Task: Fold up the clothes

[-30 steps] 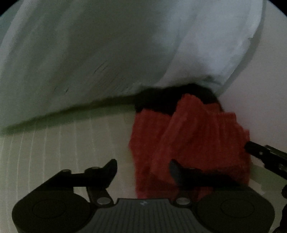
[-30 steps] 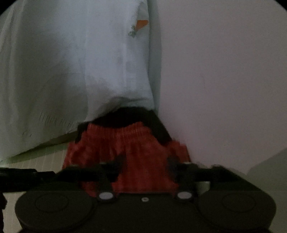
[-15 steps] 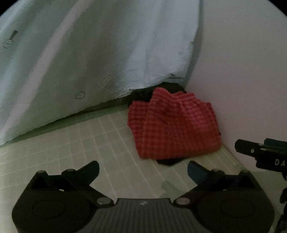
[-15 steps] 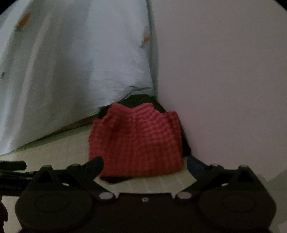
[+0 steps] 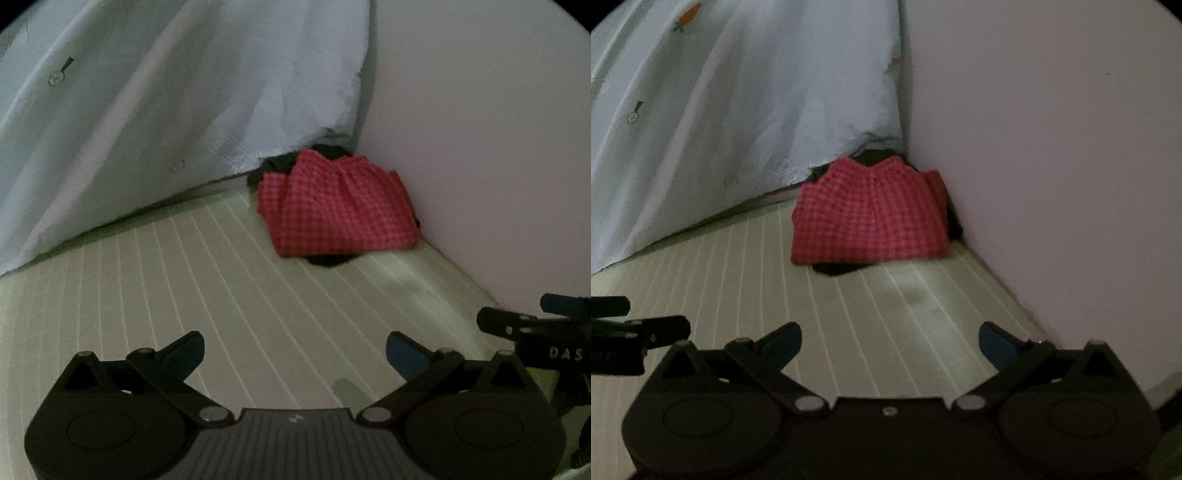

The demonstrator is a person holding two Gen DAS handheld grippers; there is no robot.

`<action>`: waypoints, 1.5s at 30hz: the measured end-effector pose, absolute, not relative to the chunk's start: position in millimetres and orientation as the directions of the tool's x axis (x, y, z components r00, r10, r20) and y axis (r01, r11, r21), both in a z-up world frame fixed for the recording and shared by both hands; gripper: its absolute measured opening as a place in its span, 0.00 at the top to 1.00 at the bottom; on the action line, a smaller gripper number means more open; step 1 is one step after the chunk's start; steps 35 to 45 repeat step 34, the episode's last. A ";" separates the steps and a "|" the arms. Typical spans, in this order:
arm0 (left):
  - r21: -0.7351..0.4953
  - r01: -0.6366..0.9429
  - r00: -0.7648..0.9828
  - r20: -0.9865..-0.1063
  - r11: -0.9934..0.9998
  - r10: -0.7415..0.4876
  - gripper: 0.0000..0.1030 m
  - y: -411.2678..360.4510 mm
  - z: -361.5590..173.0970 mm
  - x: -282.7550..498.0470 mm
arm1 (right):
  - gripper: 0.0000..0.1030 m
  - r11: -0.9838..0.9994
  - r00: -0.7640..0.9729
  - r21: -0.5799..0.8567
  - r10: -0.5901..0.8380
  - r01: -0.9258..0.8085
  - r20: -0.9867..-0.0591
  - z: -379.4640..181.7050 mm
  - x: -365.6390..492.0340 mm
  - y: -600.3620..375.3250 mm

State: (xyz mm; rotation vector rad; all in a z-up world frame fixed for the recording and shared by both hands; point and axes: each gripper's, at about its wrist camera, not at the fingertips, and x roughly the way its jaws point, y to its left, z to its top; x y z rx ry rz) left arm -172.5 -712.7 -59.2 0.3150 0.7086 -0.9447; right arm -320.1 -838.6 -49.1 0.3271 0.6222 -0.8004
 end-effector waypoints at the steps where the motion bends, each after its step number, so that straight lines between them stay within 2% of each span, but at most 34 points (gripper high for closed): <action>1: -0.053 0.828 0.380 -0.678 0.558 -0.629 0.00 -710.3 -60.0 -175.1 | 0.00 0.657 0.526 0.036 -0.569 0.753 -0.632 -49.2 -322.4 -835.7; 45: -0.011 0.871 0.361 -0.662 0.491 -0.657 0.00 -708.8 -53.1 -187.9 | 0.00 0.597 0.503 0.059 -0.613 0.800 -0.609 -41.7 -343.9 -820.0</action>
